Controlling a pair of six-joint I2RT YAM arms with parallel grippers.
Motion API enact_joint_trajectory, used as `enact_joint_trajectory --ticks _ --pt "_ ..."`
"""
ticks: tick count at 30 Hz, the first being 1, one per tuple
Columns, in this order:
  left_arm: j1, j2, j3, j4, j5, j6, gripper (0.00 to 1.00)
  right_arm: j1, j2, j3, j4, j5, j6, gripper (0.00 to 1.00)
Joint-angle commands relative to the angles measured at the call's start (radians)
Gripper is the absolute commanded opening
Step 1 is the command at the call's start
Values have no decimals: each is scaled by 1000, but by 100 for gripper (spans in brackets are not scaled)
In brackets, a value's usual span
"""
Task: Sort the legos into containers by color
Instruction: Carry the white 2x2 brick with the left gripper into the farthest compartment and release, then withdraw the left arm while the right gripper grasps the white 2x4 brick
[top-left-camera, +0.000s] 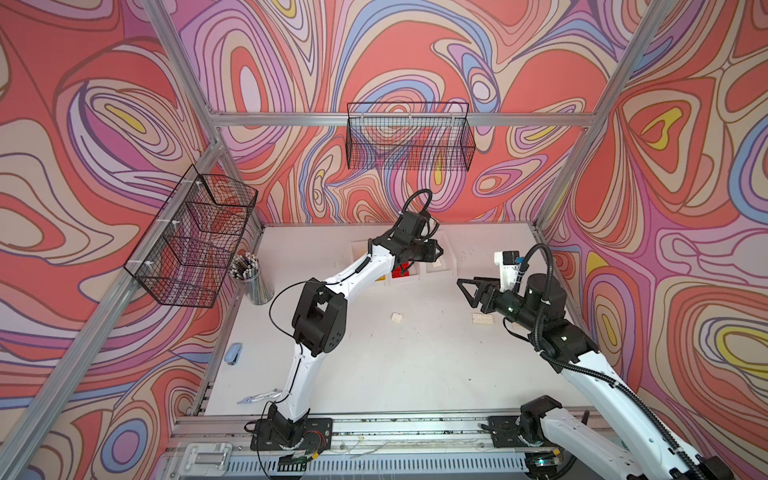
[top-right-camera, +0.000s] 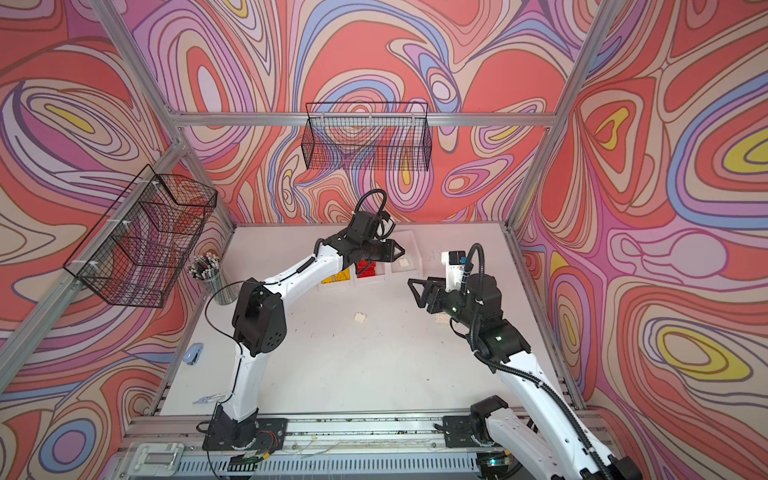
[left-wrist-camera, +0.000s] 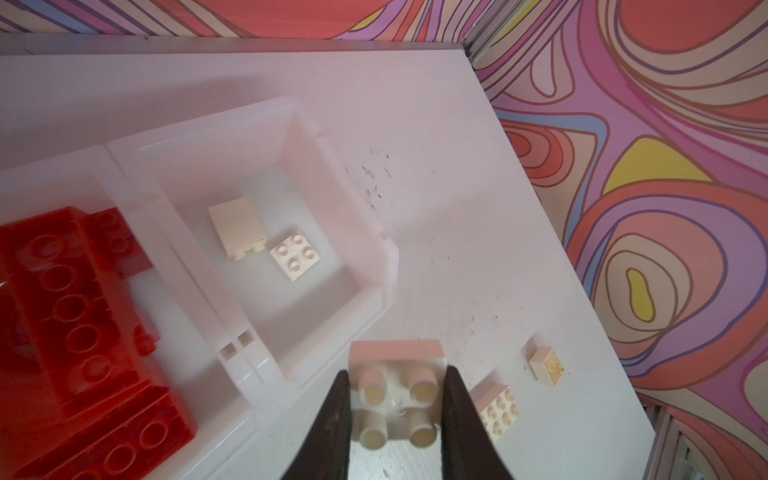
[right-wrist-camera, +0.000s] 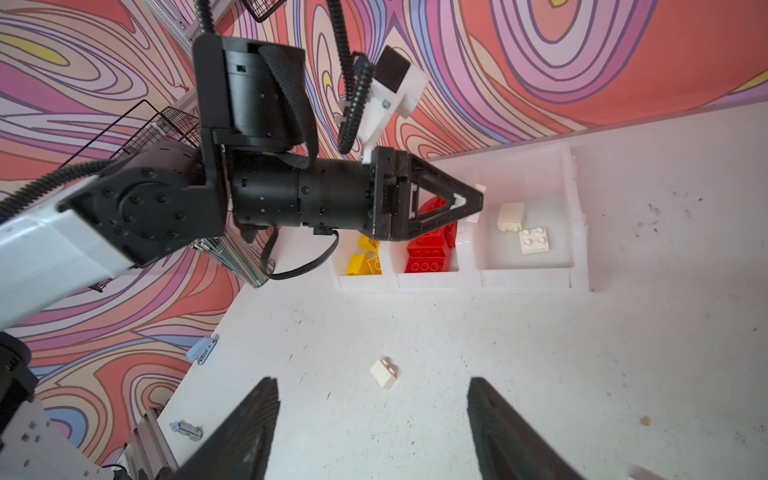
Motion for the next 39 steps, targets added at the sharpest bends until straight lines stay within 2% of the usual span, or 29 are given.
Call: enact_joint_trajectory --ticks 1,9,13,17,20,26,29,33,35,39 --pt "8 50 63 170 75 -77 23 0 -10 -18 14 -22 7 75" --pt "22 173 194 150 71 -93 24 0 -11 -28 24 -28 13 75" --pt "29 204 228 108 2 -95 24 0 -16 -34 28 -23 12 75" --pt "37 228 239 96 -17 -118 26 0 -13 -38 35 -25 13 75" --pt "38 251 269 67 -27 -122 32 -1 -9 -37 41 -26 12 75" --pt "40 248 274 77 -46 -125 53 0 -7 -39 42 -21 12 75" --pt "40 233 273 74 -56 -117 60 0 -9 -39 33 -8 12 75" --pt "43 177 265 17 -74 -71 63 0 -5 -31 11 16 18 75" --pt "50 115 237 -3 -88 -37 63 0 6 -29 2 29 23 75" --pt "84 -77 78 40 -91 -7 65 -2 44 -11 -43 77 21 75"
